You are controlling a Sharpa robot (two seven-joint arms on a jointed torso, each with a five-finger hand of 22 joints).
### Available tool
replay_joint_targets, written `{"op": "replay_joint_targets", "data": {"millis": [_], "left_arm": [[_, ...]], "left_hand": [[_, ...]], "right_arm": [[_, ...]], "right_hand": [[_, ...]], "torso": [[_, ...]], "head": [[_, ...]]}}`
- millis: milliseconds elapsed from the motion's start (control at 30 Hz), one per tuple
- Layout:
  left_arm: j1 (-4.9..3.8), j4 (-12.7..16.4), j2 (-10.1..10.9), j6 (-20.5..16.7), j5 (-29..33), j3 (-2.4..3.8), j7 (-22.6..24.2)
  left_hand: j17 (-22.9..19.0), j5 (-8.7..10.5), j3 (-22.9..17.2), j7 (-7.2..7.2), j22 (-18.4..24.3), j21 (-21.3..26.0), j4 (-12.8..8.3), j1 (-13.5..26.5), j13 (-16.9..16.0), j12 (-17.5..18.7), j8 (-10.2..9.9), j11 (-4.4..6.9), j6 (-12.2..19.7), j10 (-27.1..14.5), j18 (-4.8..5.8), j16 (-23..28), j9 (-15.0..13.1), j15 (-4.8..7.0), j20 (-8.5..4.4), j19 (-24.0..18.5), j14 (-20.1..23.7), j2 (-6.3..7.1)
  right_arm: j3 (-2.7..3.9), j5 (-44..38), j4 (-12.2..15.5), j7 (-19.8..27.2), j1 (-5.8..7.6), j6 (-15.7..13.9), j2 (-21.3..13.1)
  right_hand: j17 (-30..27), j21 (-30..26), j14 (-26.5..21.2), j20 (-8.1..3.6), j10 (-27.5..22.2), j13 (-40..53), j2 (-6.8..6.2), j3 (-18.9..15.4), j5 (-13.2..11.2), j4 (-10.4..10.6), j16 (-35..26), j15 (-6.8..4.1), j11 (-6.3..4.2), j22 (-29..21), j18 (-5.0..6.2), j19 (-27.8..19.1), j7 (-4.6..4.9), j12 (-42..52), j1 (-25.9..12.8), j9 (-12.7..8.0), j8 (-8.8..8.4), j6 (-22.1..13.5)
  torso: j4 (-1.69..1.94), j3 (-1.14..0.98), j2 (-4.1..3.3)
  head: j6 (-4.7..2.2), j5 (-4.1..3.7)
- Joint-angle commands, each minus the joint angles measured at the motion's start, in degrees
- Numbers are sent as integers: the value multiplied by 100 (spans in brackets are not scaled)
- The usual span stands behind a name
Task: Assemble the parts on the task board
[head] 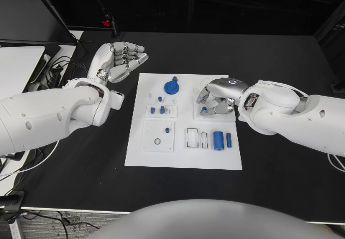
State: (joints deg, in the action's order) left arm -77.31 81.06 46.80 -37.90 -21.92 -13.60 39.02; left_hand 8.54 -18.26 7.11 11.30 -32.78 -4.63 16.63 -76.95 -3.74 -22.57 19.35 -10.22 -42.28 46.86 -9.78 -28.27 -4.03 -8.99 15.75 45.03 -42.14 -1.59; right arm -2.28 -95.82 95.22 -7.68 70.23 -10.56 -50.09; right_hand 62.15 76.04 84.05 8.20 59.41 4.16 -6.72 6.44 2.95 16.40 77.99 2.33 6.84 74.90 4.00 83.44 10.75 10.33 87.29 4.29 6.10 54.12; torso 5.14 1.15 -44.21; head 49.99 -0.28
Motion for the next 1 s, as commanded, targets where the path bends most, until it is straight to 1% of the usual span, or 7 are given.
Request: {"op": "replay_joint_targets", "data": {"millis": [33,300,367,433,667,800,1000], "left_arm": [[-9,5,-2,-25,14,5,321],[-9,1,-2,-29,14,5,317],[-9,0,-3,-29,14,5,316],[-9,-1,-5,-29,14,5,317],[-9,-5,-7,-31,14,5,315],[-9,-5,-11,-29,14,5,315],[-9,-4,-10,-30,14,5,315]], "left_hand": [[-5,-18,39,134,5,26,8,6,5,-27,37,6,37,-39,-61,-22,8,-10,1,23,20,-46],[-5,-18,39,134,5,26,8,6,5,-27,37,6,37,-39,-61,-22,8,-10,1,23,20,-46],[-5,-18,39,134,5,26,8,6,5,-27,37,6,37,-39,-61,-22,8,-10,1,23,20,-46],[-5,-18,39,134,5,26,8,6,5,-27,37,6,37,-39,-61,-22,8,-10,1,23,20,-46],[-5,-18,39,134,5,26,8,6,5,-27,37,6,37,-39,-61,-22,8,-10,1,23,20,-46],[-5,-18,39,134,5,26,8,6,5,-27,37,6,37,-39,-61,-22,8,-10,1,23,20,-46],[-10,-22,40,132,10,27,6,-4,4,-34,43,7,38,-39,-62,-27,8,-9,1,26,19,-58]], "right_arm": [[2,-113,10,-105,4,114,12],[2,-125,31,-69,2,92,17],[2,-130,32,-87,2,113,18],[2,-146,32,-112,1,143,17],[2,-165,5,-153,1,237,43],[2,-174,-4,-179,0,310,75],[2,-276,6,-208,-11,364,88]], "right_hand": [[3,36,120,-44,126,-19,71,40,-25,2,36,-67,-23,683,-30,7,-21,38,31,9,34,94],[22,55,130,-112,391,-53,129,61,-26,10,50,-142,-112,695,-34,19,-112,30,71,8,87,320],[32,66,133,-131,472,-54,170,91,-26,8,55,-165,-145,702,-37,25,-153,29,106,20,127,425],[32,73,135,-155,551,-59,170,94,-26,18,56,-191,-172,706,-39,29,-182,16,109,23,149,503],[30,92,138,-190,669,-63,188,107,-26,19,55,-224,-209,719,-45,39,-221,-28,110,16,158,594],[46,109,143,-223,810,-61,240,155,-27,16,62,-265,-263,730,-49,48,-286,-37,168,32,212,747],[80,142,154,-294,1068,-60,300,217,-27,14,76,-346,-364,751,-57,66,-407,-45,252,70,320,1032]], "torso": [[0,-2,1],[2,1,-2],[-1,3,-1],[0,3,4],[0,0,5],[7,0,0],[2,2,4]], "head": [[1,19],[1,24],[1,22],[1,17],[1,22],[1,22],[1,19]]}}
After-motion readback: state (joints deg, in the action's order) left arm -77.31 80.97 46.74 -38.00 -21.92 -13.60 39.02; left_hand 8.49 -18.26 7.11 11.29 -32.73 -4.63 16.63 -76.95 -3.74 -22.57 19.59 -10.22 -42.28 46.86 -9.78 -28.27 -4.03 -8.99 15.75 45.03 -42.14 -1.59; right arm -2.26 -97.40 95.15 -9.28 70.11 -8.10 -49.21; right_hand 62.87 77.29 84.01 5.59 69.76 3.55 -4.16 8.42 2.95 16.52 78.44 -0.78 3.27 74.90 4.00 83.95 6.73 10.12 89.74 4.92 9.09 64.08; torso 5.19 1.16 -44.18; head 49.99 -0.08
